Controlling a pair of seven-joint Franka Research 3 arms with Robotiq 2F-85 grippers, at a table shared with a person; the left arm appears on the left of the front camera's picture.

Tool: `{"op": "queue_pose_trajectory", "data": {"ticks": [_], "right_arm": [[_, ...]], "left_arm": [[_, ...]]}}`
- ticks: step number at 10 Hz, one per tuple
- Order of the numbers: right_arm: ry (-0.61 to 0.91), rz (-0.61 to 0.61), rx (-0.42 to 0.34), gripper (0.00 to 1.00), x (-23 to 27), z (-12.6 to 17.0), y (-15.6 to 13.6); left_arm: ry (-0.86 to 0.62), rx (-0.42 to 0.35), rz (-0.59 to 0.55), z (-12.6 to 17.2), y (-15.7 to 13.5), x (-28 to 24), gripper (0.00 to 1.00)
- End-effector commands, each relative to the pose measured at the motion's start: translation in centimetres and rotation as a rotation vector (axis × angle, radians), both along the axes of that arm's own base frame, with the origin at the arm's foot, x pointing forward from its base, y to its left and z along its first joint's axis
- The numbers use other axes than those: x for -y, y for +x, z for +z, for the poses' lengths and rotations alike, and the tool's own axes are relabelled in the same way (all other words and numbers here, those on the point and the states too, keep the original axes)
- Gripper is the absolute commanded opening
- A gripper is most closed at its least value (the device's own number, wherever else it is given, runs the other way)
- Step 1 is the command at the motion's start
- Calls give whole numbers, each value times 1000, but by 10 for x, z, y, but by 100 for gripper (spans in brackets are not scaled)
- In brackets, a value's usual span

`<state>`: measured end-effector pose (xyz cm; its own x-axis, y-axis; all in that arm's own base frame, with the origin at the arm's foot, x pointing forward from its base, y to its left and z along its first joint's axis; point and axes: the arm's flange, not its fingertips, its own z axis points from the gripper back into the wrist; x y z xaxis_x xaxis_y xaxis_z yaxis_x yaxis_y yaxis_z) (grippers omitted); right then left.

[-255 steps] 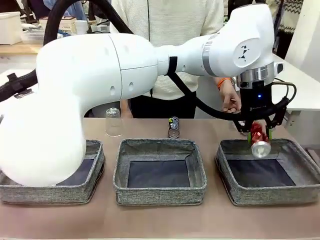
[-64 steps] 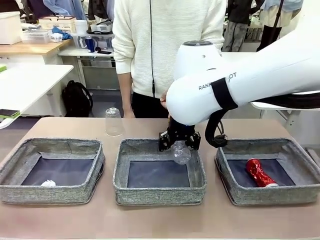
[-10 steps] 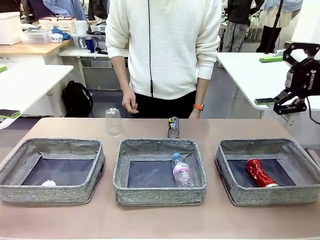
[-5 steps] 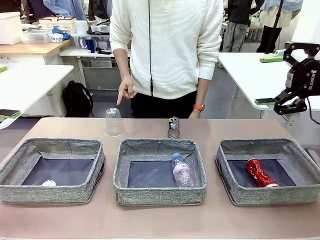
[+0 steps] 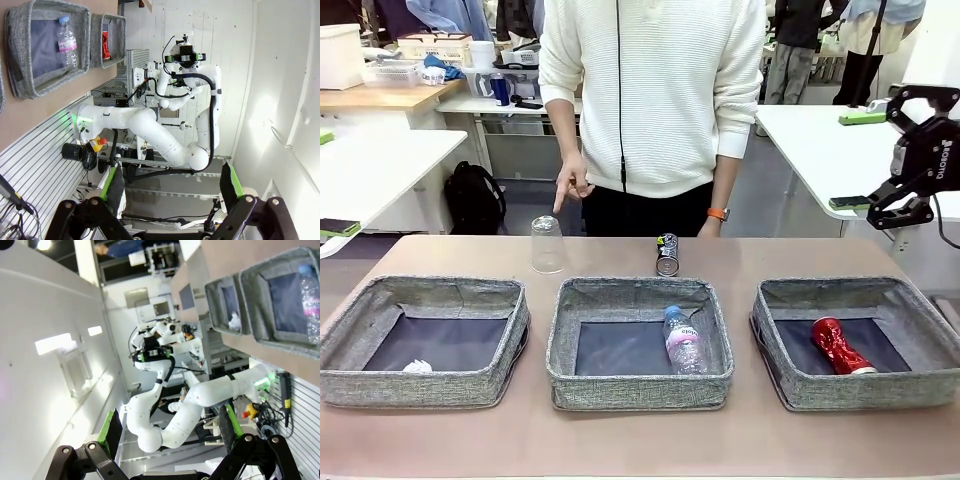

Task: Sort the waste into the appropriate baskets.
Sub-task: Pick up the waste item pointed out by the person.

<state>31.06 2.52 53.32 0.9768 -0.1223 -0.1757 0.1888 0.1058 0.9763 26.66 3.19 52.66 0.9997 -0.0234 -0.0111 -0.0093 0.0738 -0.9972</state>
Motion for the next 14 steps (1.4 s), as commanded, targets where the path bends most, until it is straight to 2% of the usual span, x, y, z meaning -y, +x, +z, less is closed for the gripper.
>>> {"op": "queue_pose_trajectory", "data": {"ticks": [1, 2, 3, 4, 5, 6, 7, 8, 9, 10, 11, 12, 13, 14], "right_arm": [[21, -3, 10, 100, 0, 3, 0], [21, -3, 10, 100, 0, 3, 0], [21, -3, 10, 100, 0, 3, 0], [21, -3, 10, 100, 0, 3, 0], [21, -3, 10, 100, 0, 3, 0], [21, -3, 10, 100, 0, 3, 0], [21, -3, 10, 100, 0, 3, 0], [21, -3, 10, 100, 0, 3, 0], [21, -3, 10, 100, 0, 3, 0], [21, -3, 10, 100, 0, 3, 0], [21, -3, 10, 100, 0, 3, 0], [21, -3, 10, 100, 0, 3, 0], [21, -3, 10, 100, 0, 3, 0], [21, -3, 10, 100, 0, 3, 0]], "left_arm": [[0, 0, 0, 0, 0, 0, 100], [140, 77, 44, 3, 16, 7, 100], [290, 242, 108, 8, 41, 14, 100], [395, 526, 30, 10, 82, 19, 100], [414, 704, 13, 8, 114, 21, 100], [370, 821, 29, 6, 144, 20, 100], [328, 881, 63, 3, 164, 20, 100], [353, 911, 124, -2, 185, 20, 100], [331, 895, 125, -6, 197, 21, 100], [261, 594, 72, -3, 207, 20, 100], [397, 872, 114, -4, 191, 20, 100], [397, 872, 114, -4, 191, 20, 100], [352, 790, 110, -17, 208, 18, 100], [362, 941, 23, -22, 198, 23, 100]]}}
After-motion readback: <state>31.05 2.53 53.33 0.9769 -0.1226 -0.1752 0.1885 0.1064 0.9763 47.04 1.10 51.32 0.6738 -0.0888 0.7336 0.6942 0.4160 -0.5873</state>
